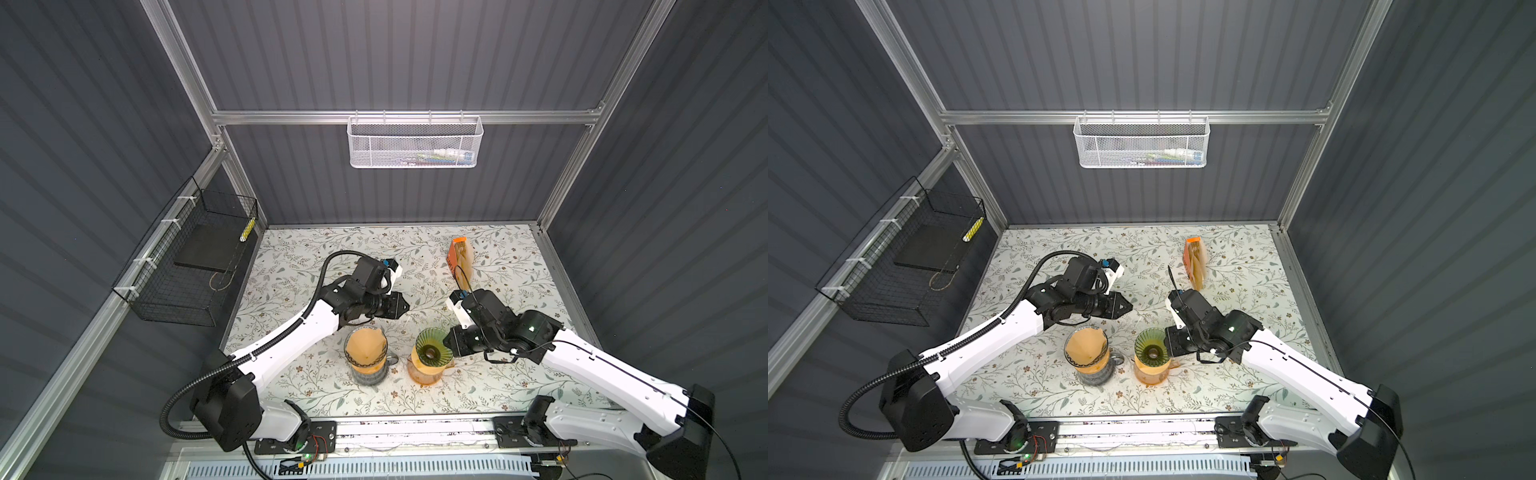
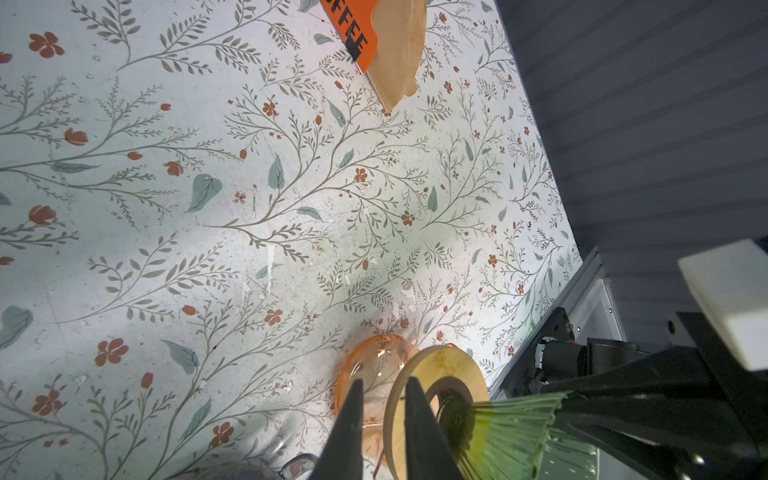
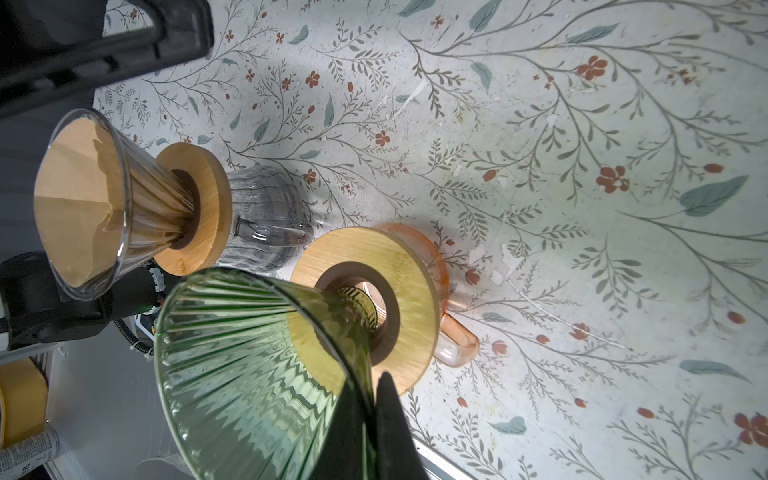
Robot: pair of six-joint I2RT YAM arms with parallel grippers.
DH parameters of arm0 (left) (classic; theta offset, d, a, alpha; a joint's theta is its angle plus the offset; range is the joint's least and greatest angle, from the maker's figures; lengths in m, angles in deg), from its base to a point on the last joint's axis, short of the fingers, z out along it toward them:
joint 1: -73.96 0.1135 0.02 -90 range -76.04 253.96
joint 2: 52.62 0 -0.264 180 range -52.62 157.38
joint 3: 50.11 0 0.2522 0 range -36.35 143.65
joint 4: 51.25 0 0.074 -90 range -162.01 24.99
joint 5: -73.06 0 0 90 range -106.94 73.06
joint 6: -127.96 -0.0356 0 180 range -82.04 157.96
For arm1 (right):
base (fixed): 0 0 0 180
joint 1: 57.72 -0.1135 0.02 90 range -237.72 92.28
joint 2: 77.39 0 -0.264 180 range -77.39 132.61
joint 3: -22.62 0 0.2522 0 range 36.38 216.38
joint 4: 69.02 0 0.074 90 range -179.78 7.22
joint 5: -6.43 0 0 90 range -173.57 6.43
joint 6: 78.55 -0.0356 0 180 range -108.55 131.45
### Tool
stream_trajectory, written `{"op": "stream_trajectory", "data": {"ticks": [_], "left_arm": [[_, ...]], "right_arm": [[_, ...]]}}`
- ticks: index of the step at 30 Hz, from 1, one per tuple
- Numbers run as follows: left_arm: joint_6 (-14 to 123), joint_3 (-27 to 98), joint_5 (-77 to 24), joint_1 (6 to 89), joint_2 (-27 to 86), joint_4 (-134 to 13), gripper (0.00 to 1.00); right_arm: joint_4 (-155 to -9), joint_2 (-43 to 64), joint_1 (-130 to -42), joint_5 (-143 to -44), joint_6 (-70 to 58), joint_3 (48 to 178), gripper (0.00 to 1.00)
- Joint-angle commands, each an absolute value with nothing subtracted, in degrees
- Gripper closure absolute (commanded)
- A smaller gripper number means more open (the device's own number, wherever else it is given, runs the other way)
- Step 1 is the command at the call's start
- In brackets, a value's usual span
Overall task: Place the coffee filter in the dripper
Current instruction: 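Lift the green dripper and carry it over the orange pitcher, then lower the green dripper into the wooden ring on the orange pitcher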
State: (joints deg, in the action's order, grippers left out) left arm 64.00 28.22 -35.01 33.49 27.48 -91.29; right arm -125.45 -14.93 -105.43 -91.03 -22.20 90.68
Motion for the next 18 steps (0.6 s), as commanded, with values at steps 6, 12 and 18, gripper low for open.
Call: {"op": "stream_trajectory", "data": {"ticks": [6, 12, 18], "left_arm": [[62.3, 28.1, -38.9, 33.4, 26.1, -91.1, 0.8], [60.8, 28.6, -42.8, 33.4, 25.8, -93.7, 0.81], [59.5, 29.3, -45.1, 33.4, 24.6, -98.0, 0.82]], "right_arm": [[-125.3, -13.7, -106.1, -88.6, -24.3, 90.2, 1.0], [-124.8, -11.4, -106.5, -87.9, -25.3, 89.6, 1.0], [-124.8, -10.3, -107.4, -87.6, -26.5, 90.0, 1.0]]}}
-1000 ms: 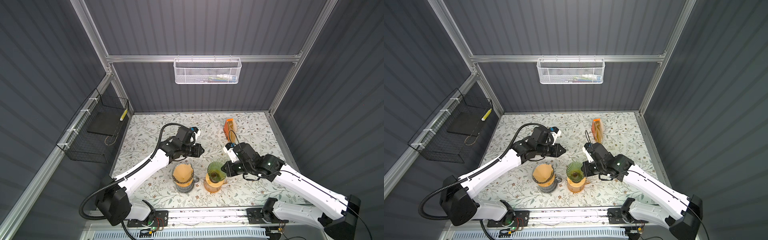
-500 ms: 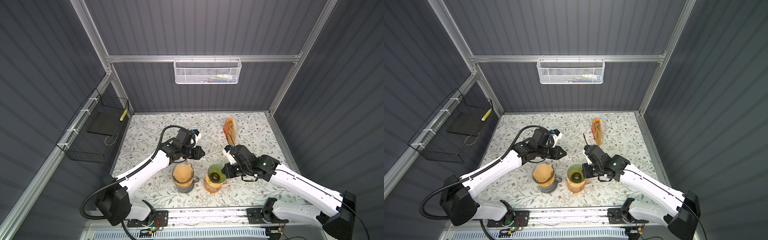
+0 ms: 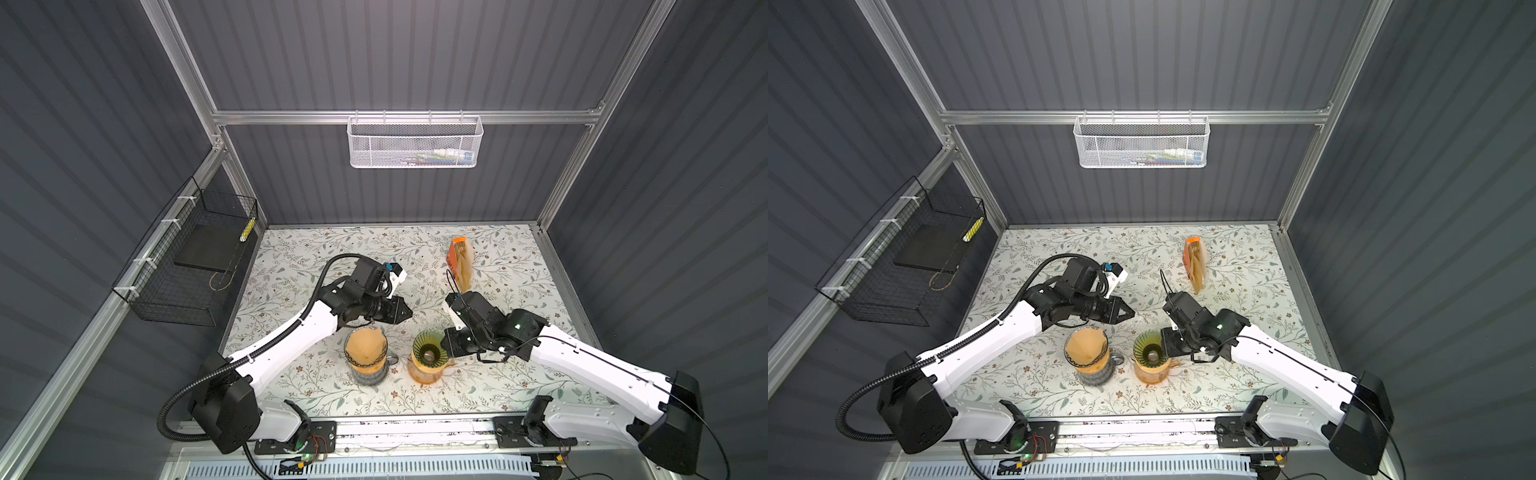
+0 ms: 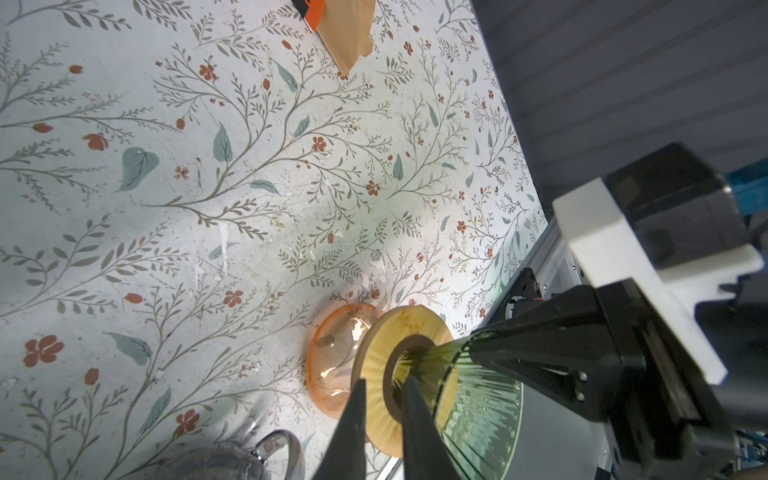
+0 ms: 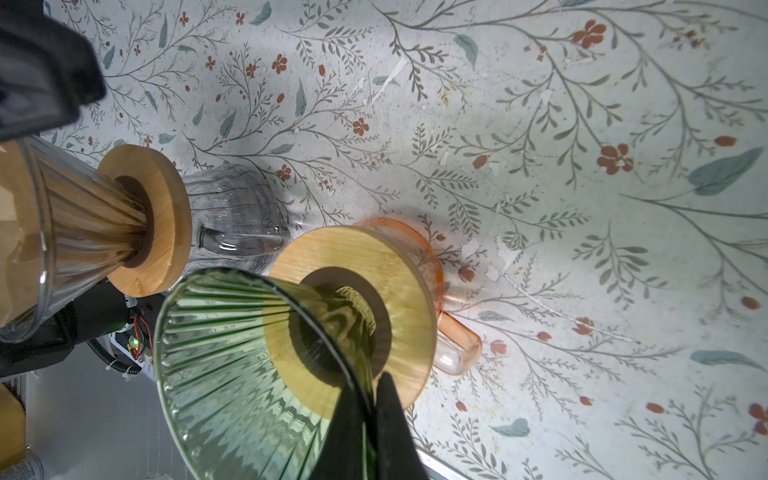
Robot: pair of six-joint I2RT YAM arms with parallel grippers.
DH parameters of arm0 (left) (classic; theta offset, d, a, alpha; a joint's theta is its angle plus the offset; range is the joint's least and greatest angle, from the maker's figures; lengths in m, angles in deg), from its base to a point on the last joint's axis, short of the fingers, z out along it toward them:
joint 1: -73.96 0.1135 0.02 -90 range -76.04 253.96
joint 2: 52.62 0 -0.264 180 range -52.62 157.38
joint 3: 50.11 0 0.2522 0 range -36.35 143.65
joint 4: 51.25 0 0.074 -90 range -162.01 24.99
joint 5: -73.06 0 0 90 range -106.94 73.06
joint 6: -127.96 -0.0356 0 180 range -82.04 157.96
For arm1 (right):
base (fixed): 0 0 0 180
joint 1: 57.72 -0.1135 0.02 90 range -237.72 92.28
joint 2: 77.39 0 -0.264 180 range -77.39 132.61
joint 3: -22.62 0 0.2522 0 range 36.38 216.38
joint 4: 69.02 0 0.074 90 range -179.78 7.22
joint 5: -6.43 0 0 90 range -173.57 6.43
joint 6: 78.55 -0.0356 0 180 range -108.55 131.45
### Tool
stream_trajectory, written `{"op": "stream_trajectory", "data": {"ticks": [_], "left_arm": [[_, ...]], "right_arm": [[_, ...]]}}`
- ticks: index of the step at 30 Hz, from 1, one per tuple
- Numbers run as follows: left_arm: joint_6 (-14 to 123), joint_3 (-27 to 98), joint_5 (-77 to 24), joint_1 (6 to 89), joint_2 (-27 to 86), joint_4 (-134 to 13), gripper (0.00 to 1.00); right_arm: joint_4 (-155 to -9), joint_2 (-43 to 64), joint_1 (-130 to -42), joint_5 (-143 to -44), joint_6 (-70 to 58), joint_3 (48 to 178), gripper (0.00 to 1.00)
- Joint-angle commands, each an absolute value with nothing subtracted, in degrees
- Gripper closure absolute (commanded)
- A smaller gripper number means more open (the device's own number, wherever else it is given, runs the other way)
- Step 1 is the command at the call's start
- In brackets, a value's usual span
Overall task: Place the coffee filter in the dripper
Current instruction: 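Lower the green dripper into the wooden ring on the orange pitcher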
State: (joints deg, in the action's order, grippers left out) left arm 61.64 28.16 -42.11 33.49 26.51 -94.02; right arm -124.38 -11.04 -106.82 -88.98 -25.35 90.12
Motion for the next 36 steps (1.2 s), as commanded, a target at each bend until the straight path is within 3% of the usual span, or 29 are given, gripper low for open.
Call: {"op": "stream_trajectory", "data": {"ticks": [1, 11, 36], "left_arm": [[59.2, 29.6, -45.7, 33.4, 24.5, -98.7, 0.83], [57.4, 29.8, -46.2, 32.2, 24.5, -106.3, 0.83], [56.3, 33.6, -45.6, 27.5, 30.0, -106.6, 0.85]], "right_arm": [[-125.0, -10.1, -107.4, -87.4, -26.8, 90.2, 1.0], [-125.7, -8.8, -107.8, -85.3, -28.5, 90.8, 0.99], [-131.4, -7.1, -107.6, -77.6, -28.4, 91.8, 1.0]]}}
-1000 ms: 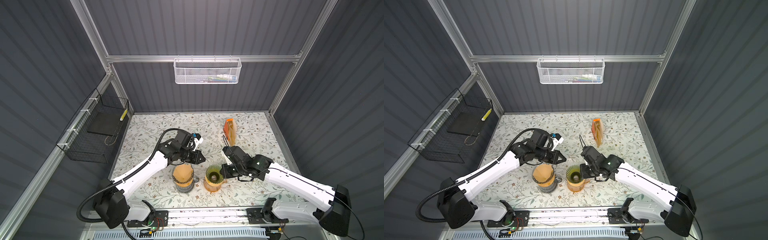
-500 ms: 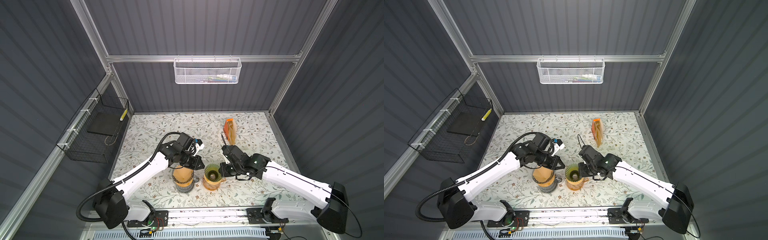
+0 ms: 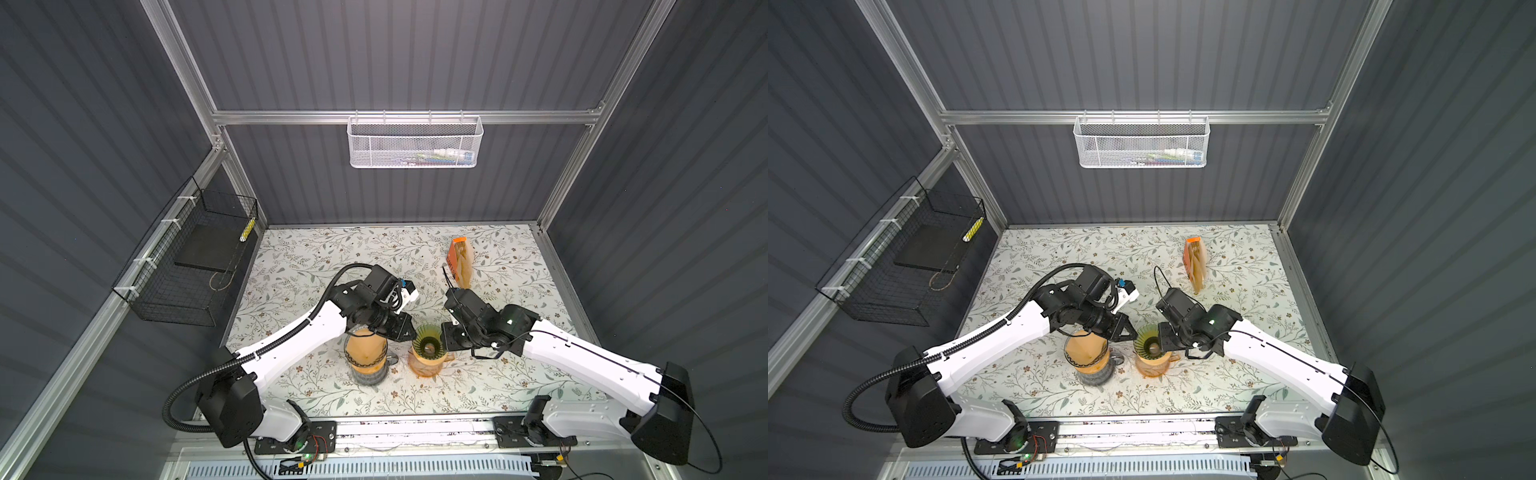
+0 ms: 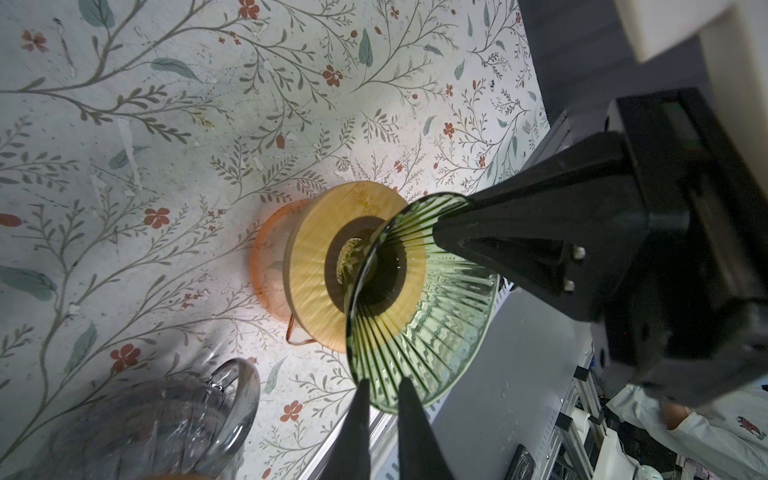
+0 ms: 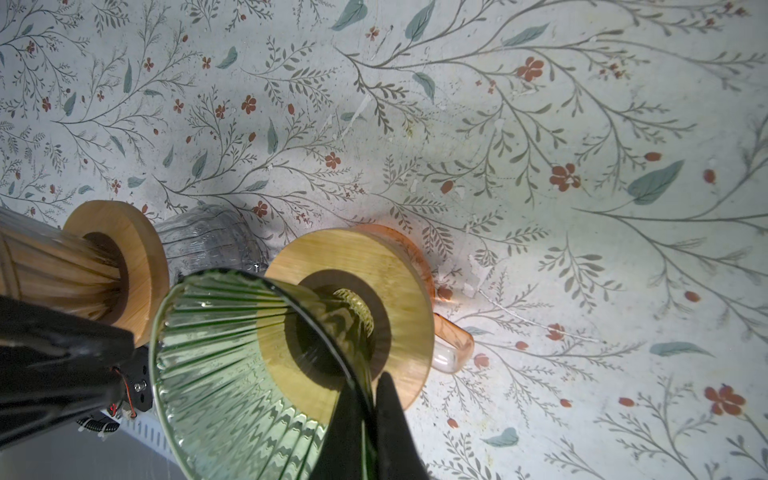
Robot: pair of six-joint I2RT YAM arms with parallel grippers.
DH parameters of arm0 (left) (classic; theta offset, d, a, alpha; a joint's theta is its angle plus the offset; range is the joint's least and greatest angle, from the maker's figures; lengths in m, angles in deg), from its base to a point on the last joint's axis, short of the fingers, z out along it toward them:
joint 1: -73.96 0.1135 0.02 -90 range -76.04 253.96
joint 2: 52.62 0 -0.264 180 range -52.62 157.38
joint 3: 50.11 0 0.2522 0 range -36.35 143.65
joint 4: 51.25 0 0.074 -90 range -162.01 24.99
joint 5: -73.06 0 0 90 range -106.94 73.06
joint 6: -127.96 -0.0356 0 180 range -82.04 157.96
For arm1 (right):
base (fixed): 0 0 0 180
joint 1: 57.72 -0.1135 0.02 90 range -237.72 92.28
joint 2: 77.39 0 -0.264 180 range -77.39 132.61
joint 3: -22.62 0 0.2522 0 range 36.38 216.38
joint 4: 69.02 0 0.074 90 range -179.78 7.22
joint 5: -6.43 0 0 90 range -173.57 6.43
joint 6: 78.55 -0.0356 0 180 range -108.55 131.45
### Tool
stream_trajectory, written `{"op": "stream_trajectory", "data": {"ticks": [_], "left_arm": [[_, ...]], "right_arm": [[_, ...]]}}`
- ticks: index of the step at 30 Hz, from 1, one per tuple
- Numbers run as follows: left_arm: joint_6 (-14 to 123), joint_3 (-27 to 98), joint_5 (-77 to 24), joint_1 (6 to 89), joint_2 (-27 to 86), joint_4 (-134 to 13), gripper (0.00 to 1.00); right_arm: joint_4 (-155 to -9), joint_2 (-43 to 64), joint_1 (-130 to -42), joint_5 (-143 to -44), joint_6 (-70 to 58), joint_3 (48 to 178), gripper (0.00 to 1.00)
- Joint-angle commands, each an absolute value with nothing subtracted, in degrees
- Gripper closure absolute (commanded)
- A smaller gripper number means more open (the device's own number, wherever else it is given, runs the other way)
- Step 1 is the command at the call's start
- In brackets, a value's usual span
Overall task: Place the coffee filter in the dripper
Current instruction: 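Lower the green dripper into the wooden ring on the orange pitcher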
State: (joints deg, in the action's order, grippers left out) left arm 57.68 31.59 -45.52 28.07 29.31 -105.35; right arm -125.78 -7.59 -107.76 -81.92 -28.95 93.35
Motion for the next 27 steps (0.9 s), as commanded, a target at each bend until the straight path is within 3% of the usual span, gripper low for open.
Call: {"op": "stream_trajectory", "data": {"ticks": [1, 27], "left_arm": [[56.3, 33.8, -45.5, 27.4, 30.3, -106.5, 0.85], [54.7, 33.4, -42.3, 26.9, 33.5, -106.9, 0.87]], "right_arm": [[-131.4, -7.1, -107.4, -77.9, -28.4, 91.7, 1.0], [-128.6, -6.1, -105.6, -82.7, -27.3, 88.8, 1.0]]}}
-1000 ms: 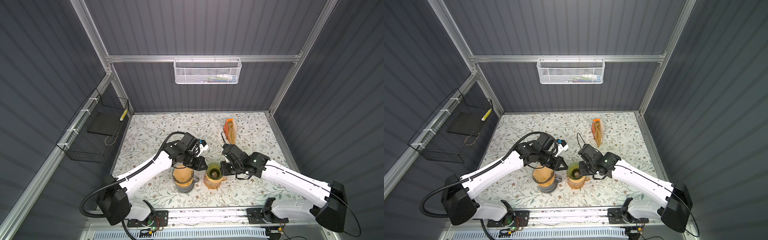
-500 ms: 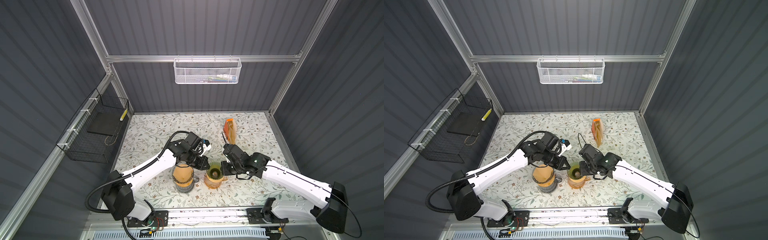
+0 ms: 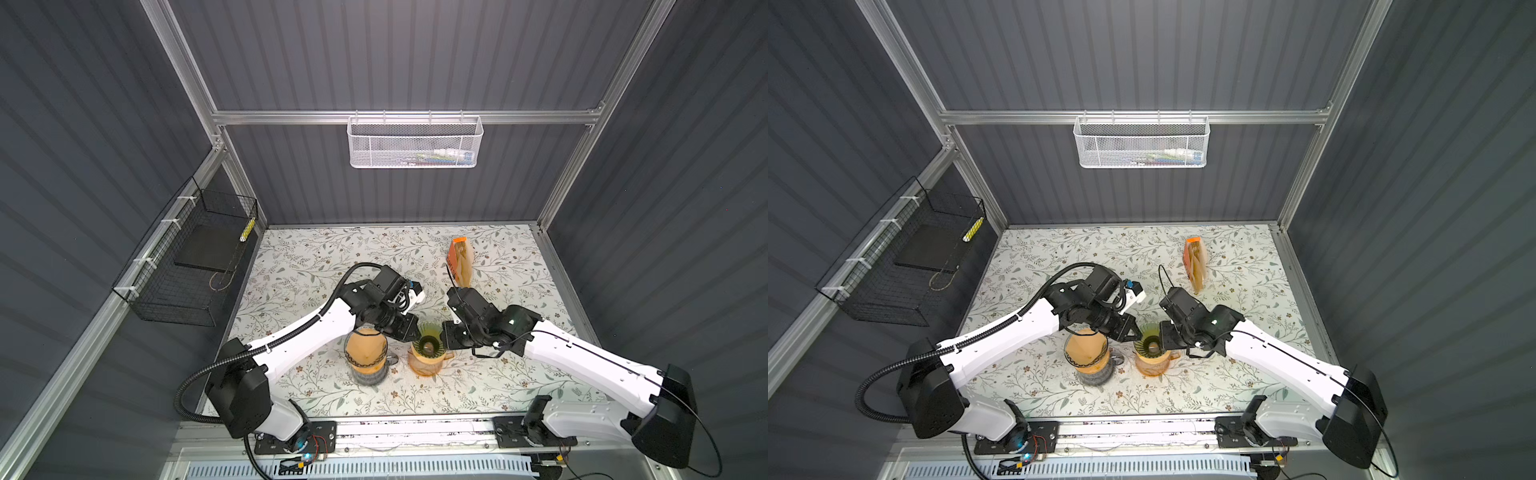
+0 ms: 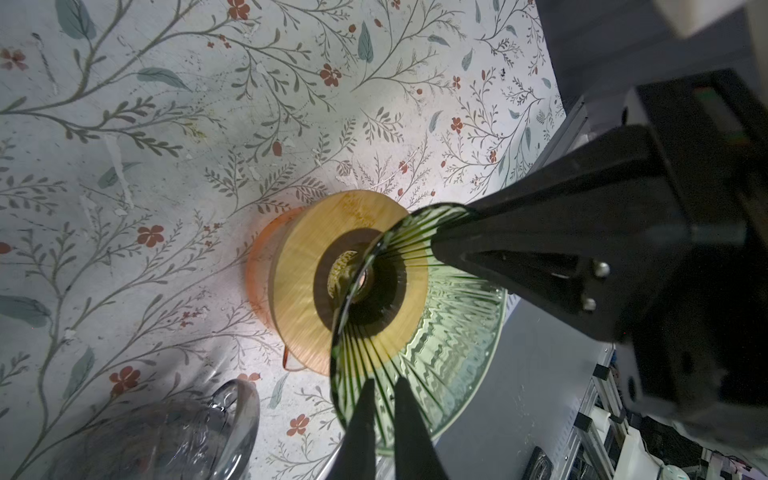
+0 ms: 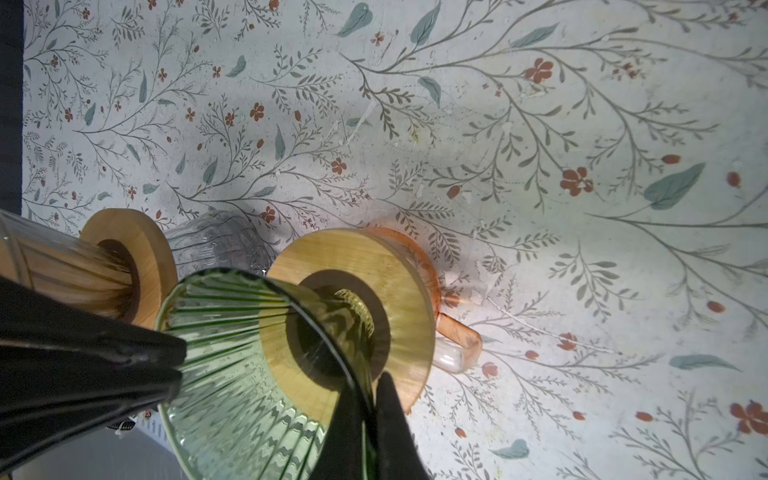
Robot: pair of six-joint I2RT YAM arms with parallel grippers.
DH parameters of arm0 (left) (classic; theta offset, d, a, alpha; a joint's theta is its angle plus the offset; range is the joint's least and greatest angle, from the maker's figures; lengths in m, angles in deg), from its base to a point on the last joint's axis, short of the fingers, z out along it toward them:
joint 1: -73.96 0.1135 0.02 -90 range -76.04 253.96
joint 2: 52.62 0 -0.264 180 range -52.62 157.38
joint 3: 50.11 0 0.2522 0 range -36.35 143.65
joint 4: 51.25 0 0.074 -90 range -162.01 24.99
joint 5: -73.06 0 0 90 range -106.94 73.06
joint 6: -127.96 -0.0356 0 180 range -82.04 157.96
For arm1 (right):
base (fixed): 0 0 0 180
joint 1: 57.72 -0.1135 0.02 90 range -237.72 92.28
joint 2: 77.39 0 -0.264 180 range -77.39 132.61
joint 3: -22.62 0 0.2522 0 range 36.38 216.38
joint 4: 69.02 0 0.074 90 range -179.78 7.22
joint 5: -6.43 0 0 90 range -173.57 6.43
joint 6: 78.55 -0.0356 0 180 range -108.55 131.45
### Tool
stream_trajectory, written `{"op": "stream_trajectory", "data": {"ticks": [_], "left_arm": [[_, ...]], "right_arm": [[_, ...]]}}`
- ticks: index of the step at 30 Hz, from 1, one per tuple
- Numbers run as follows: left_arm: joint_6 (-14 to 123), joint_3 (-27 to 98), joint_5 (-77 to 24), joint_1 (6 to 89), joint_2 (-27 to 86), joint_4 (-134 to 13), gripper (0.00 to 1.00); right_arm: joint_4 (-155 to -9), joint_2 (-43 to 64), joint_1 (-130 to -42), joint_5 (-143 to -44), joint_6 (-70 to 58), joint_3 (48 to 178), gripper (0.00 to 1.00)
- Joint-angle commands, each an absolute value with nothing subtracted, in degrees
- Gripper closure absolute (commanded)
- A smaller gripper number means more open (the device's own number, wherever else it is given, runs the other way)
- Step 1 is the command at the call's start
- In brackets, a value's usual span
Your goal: Place the coffee filter in the dripper
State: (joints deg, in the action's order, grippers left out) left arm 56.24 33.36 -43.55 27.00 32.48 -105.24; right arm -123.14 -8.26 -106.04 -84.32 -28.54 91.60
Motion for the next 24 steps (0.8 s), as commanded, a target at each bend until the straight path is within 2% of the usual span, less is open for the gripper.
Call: {"op": "stream_trajectory", "data": {"ticks": [1, 10, 17, 24], "left_arm": [[54.8, 33.2, -42.2, 26.9, 33.5, -106.8, 0.87], [56.0, 32.8, -38.8, 26.9, 31.0, -105.4, 0.88], [56.4, 34.4, -32.5, 26.9, 26.8, -105.9, 0.74], [55.6, 34.6, -33.1, 26.9, 28.2, -108.1, 0.75]], "right_arm": [[-128.5, -6.1, -105.6, -82.5, -27.3, 88.6, 1.0], [-127.8, -5.7, -105.0, -83.2, -27.4, 87.4, 1.0], [-128.1, -6.1, -104.8, -83.2, -27.4, 87.7, 1.0], [-128.1, -6.1, -104.7, -83.2, -27.3, 88.0, 1.0]]}}
